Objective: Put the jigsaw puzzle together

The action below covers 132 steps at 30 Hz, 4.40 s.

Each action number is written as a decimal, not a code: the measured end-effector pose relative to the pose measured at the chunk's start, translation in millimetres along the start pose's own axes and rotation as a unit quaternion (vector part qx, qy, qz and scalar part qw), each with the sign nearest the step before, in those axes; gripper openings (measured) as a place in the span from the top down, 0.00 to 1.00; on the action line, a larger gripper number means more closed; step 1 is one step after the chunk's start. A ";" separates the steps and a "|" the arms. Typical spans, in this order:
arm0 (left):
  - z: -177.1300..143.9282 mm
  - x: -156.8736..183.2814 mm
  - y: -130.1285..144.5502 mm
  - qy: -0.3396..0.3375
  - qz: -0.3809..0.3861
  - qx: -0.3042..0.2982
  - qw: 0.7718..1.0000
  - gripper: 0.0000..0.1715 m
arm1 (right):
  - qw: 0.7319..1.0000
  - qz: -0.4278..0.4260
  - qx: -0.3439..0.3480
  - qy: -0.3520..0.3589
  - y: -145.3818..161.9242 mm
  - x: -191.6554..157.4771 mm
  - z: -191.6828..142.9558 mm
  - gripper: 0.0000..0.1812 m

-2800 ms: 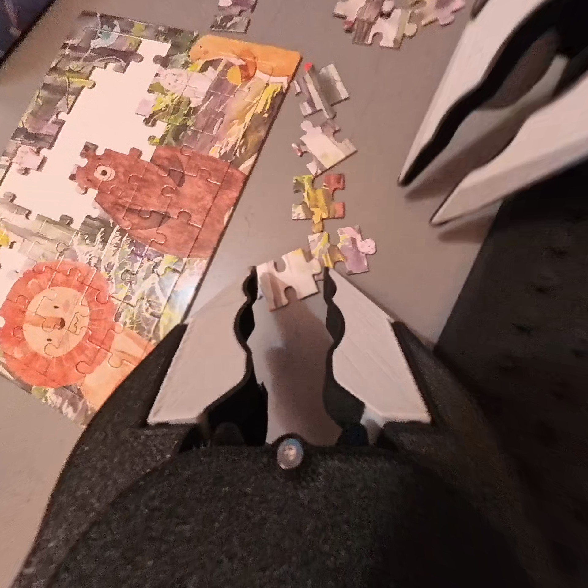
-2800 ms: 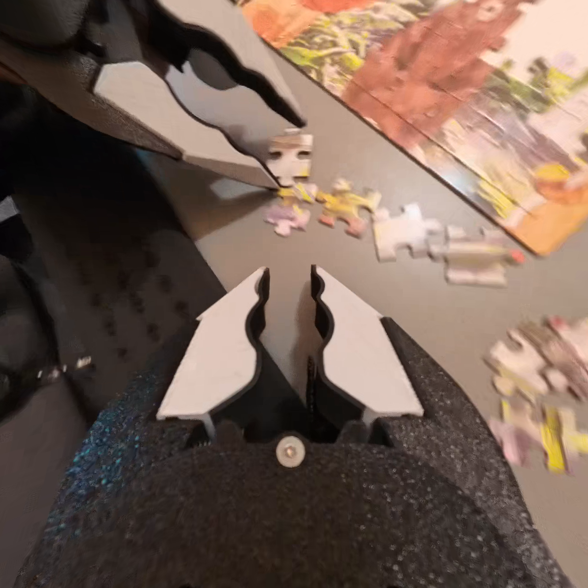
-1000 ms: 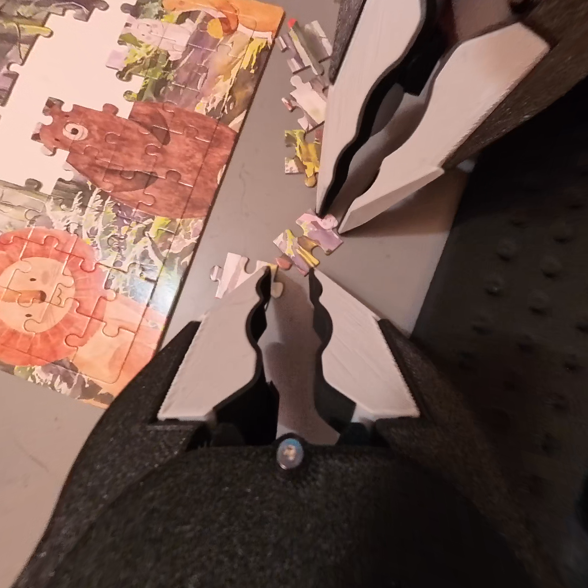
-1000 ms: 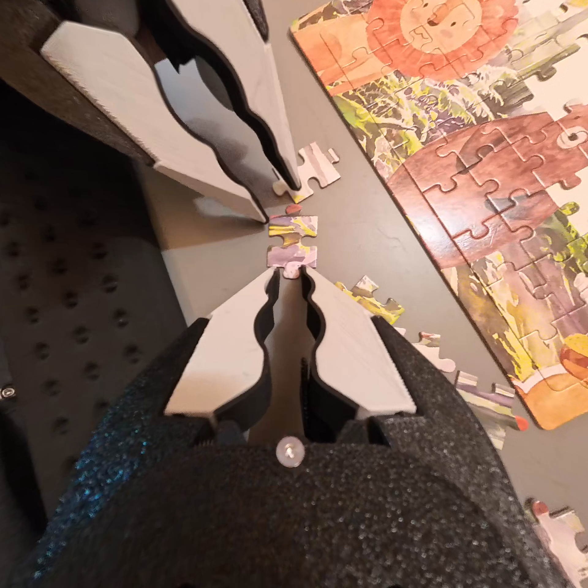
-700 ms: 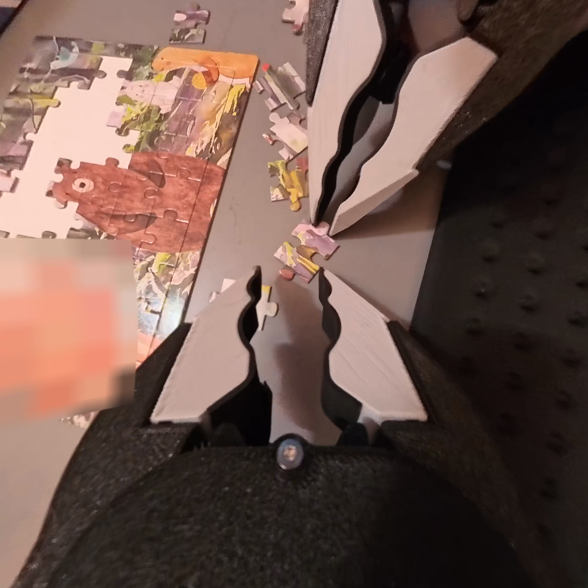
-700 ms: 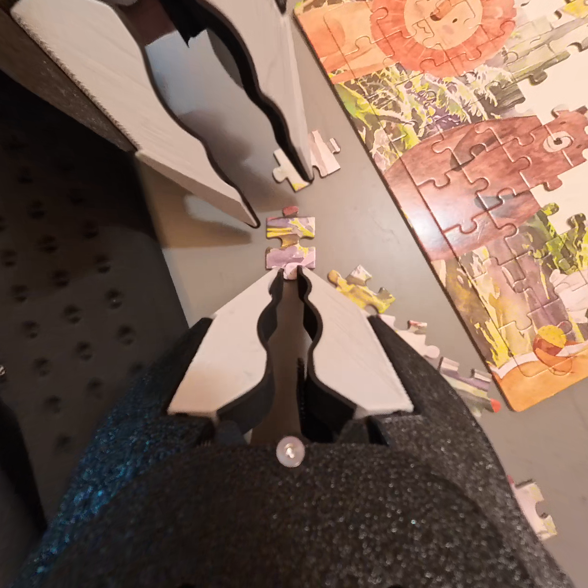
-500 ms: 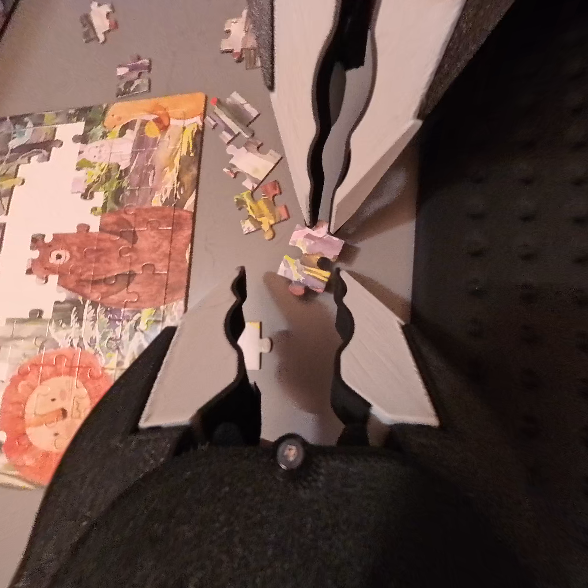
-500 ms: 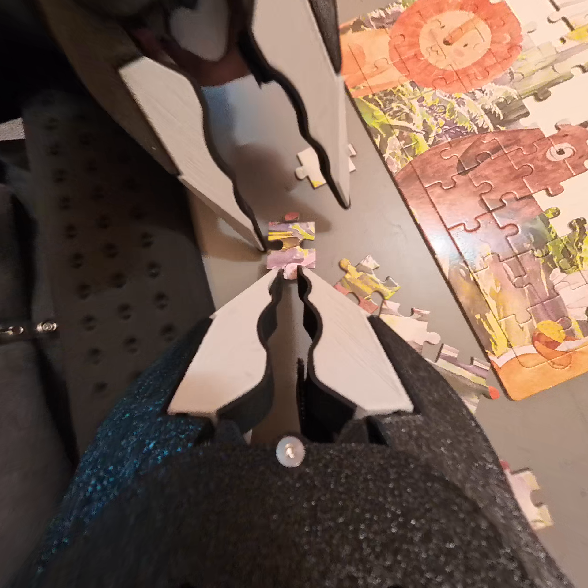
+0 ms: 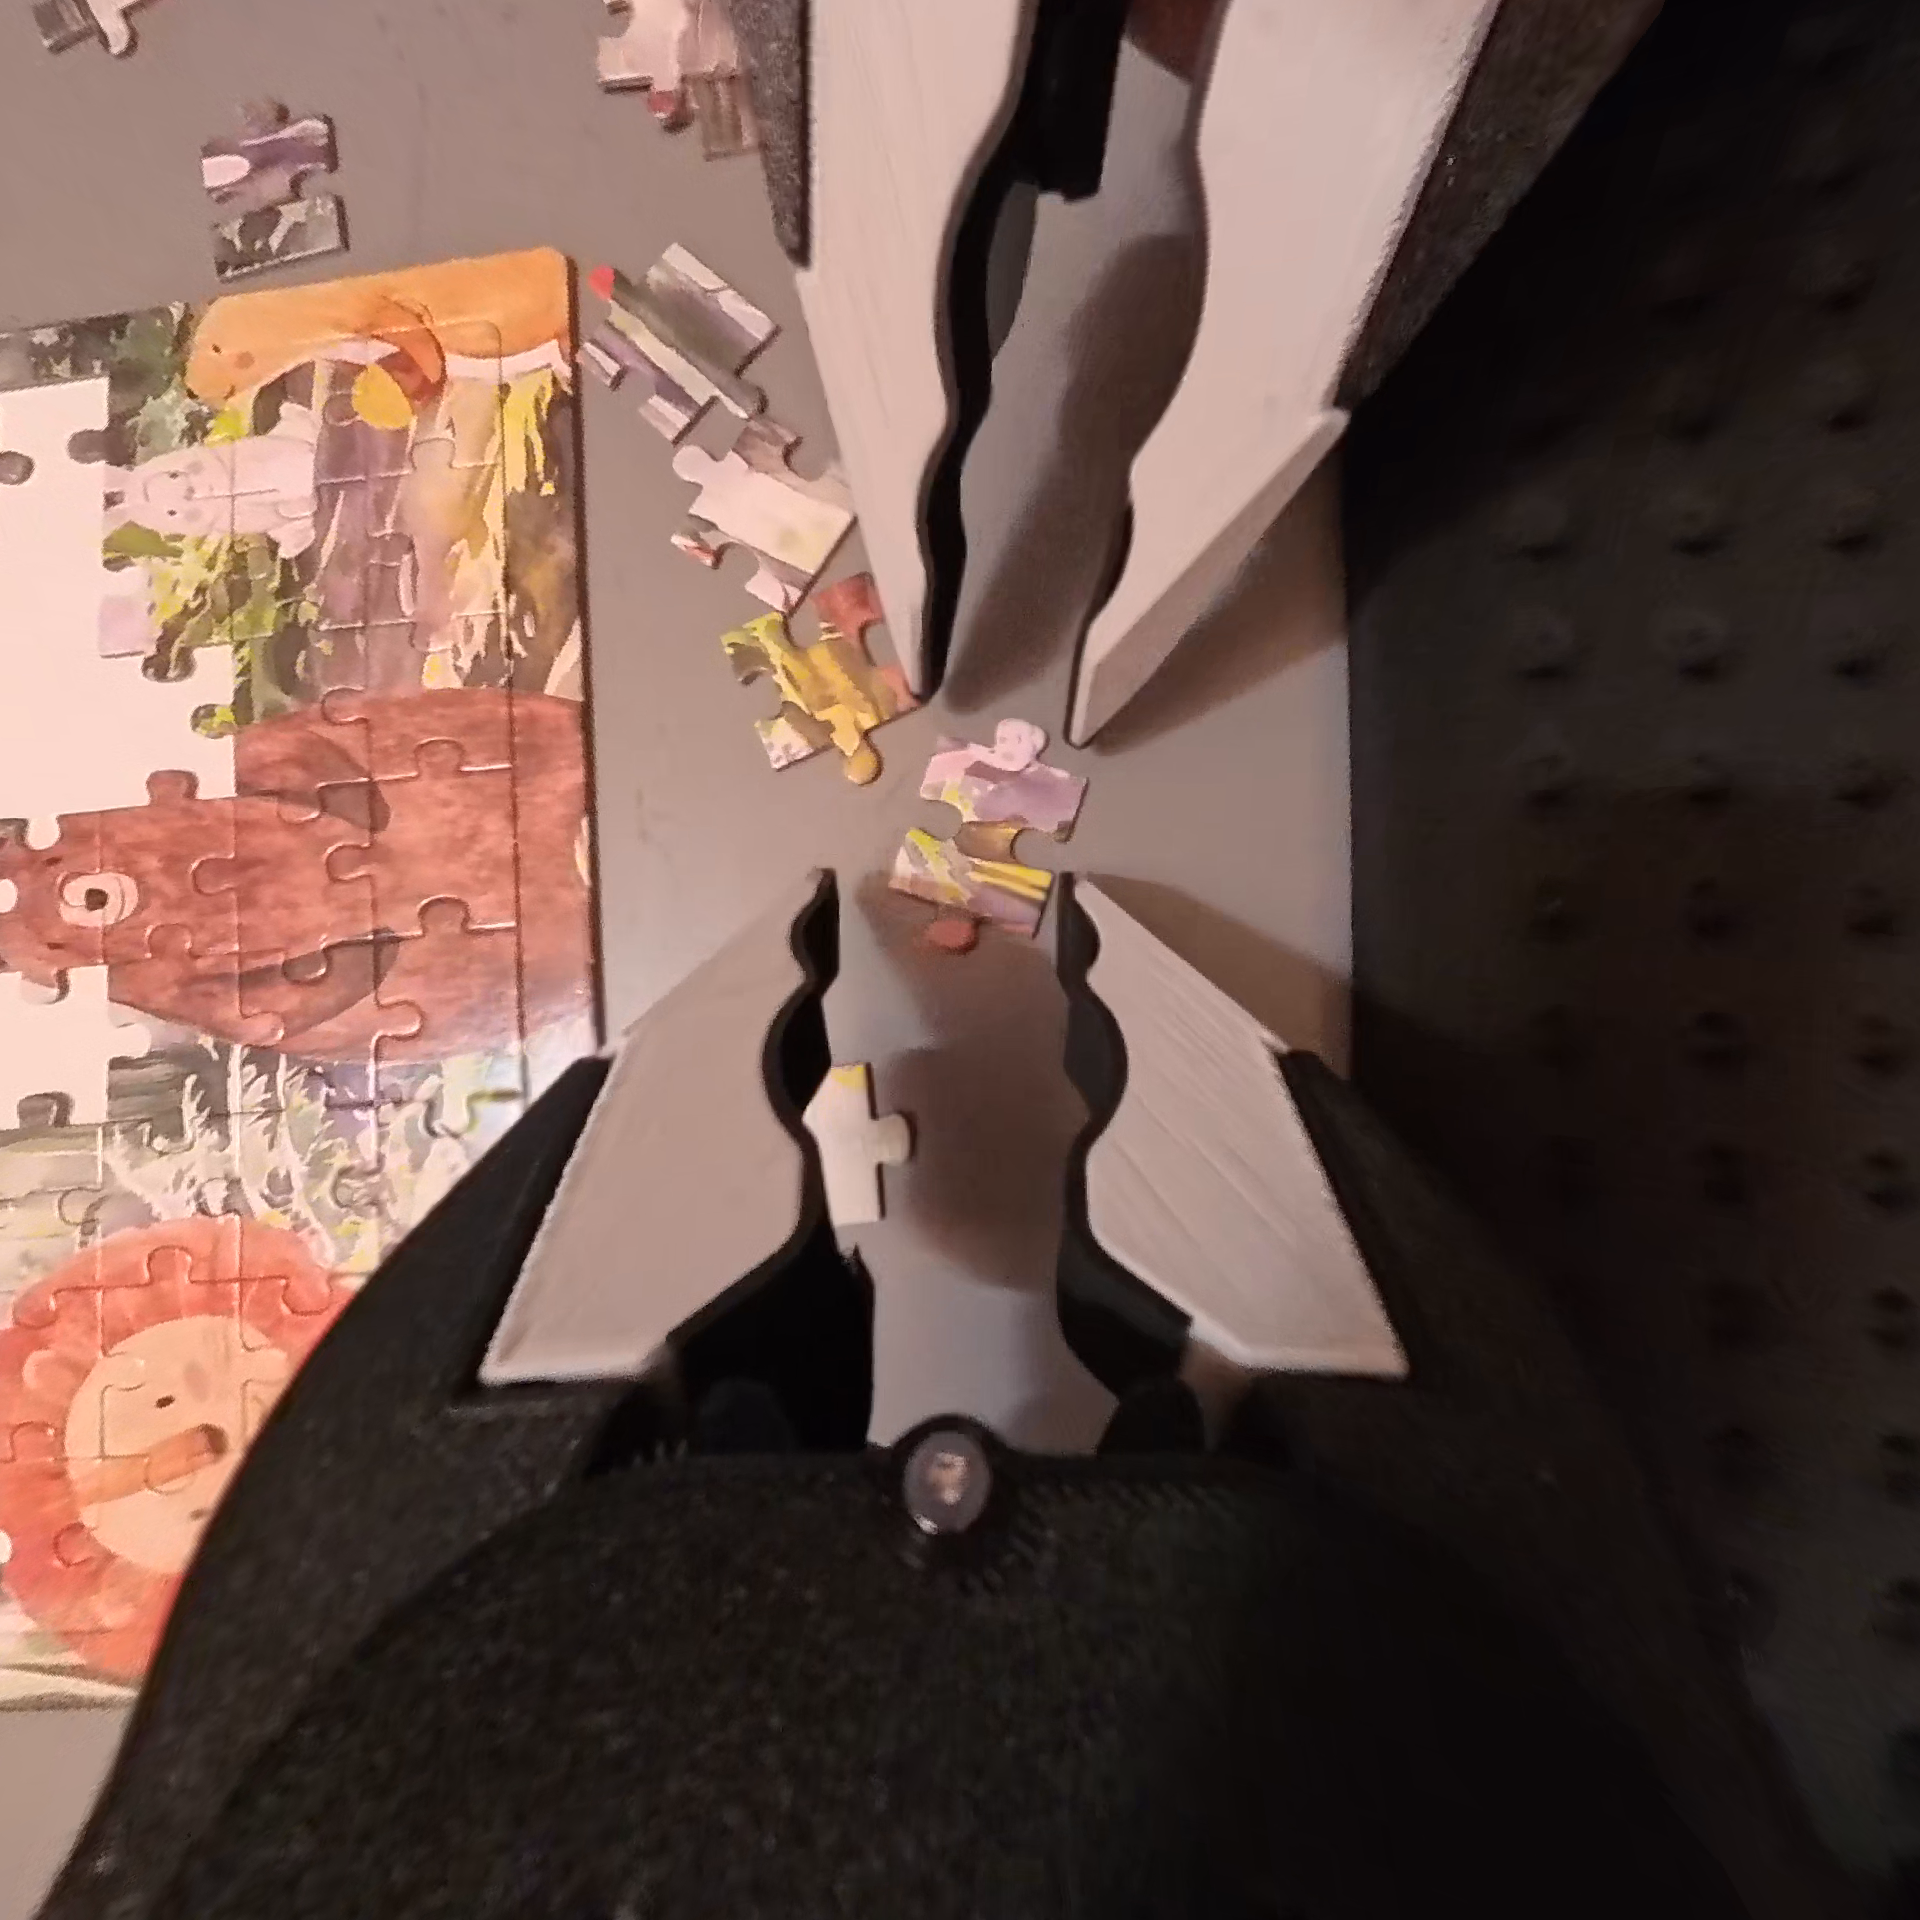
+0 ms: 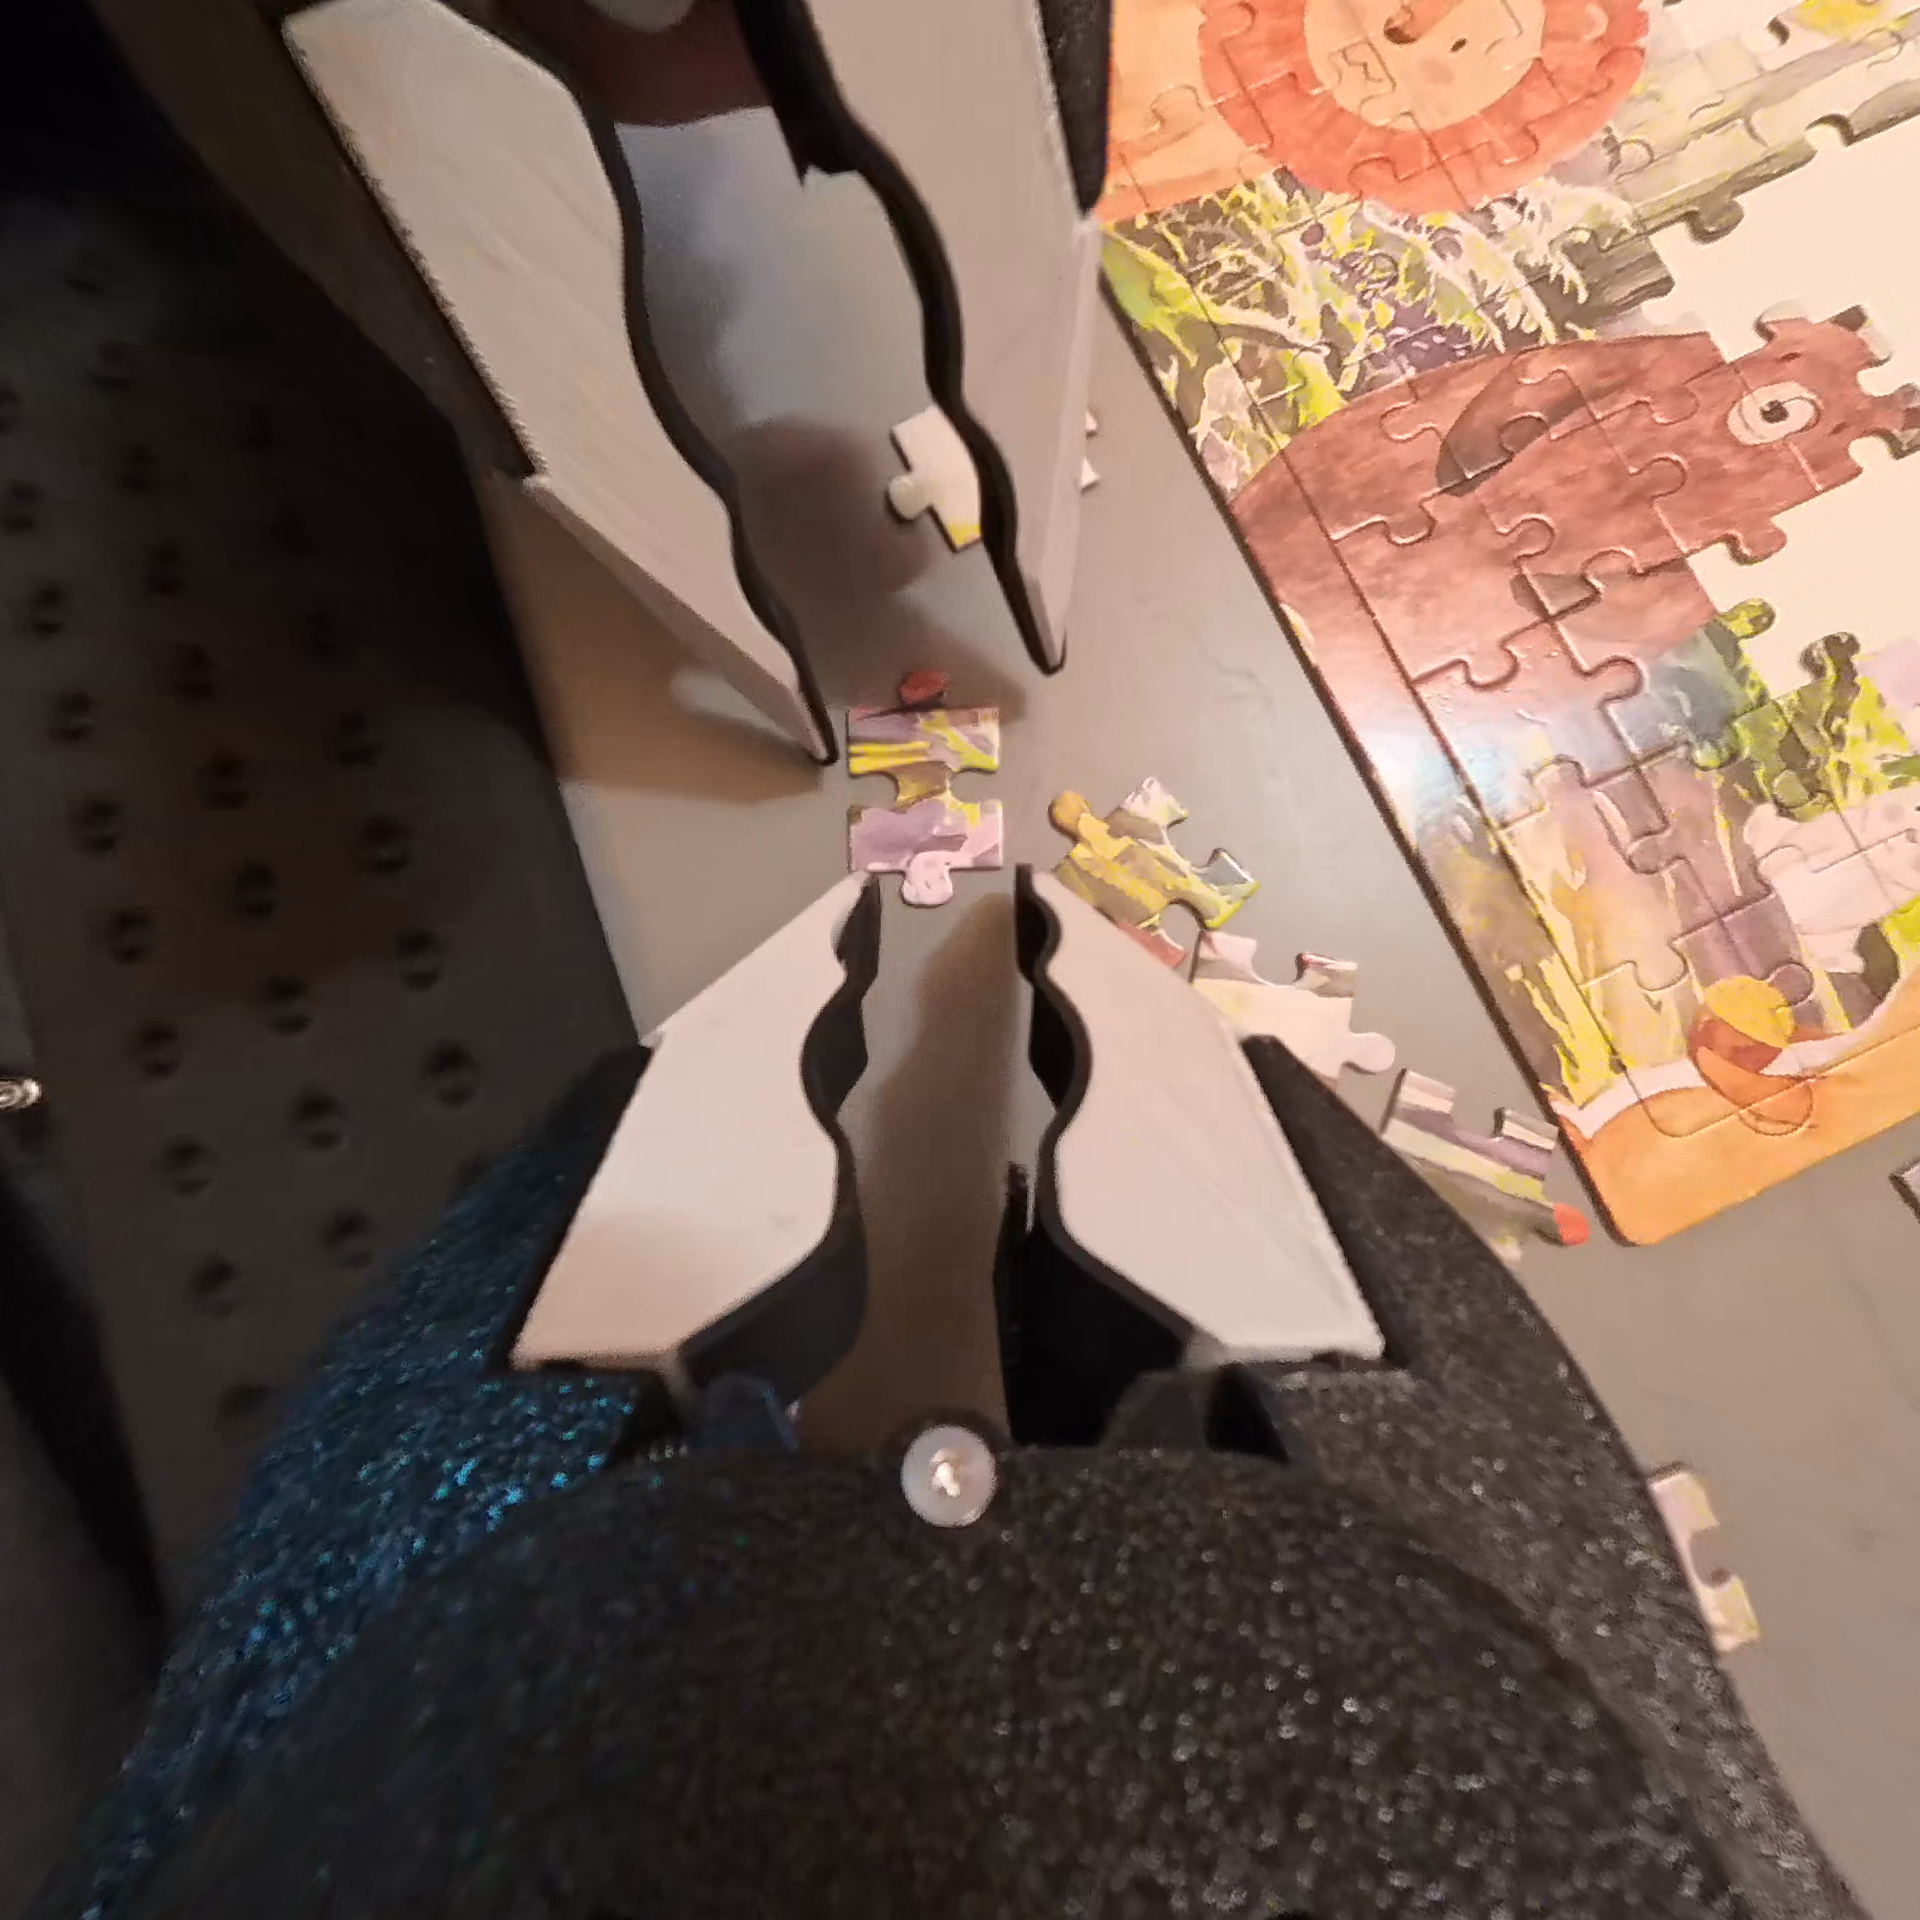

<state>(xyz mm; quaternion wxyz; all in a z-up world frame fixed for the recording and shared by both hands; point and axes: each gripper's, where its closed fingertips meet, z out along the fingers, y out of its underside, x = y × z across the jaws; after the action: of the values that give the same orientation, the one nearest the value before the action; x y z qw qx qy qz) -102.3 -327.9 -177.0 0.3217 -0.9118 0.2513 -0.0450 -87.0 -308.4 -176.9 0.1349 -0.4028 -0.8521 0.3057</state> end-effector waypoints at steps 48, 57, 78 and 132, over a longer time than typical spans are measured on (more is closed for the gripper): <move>5.8 14.4 3.8 0.151 0.122 -0.065 0.979 0.94 | 0.981 0.100 0.164 0.001 -9.6 38.0 -32.7 0.90; 5.7 13.9 4.3 0.181 0.159 -0.106 0.965 0.95 | 0.983 0.096 0.154 0.001 -7.2 36.7 -29.8 0.90; -25.3 -118.9 -33.4 -0.042 0.065 -0.006 0.997 0.96 | 0.972 0.144 0.180 0.036 -5.2 60.6 -42.5 0.90; 29.6 -205.0 -4.7 -0.013 -0.082 -0.064 0.994 1.00 | 0.984 0.126 0.128 0.012 4.4 48.8 -23.1 0.90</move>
<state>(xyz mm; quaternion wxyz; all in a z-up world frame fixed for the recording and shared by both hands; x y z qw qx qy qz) -271.4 -208.2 -181.2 0.2612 -0.9486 0.1735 -0.0436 -104.5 -259.3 -162.5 0.1563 -0.4901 -0.7468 0.4215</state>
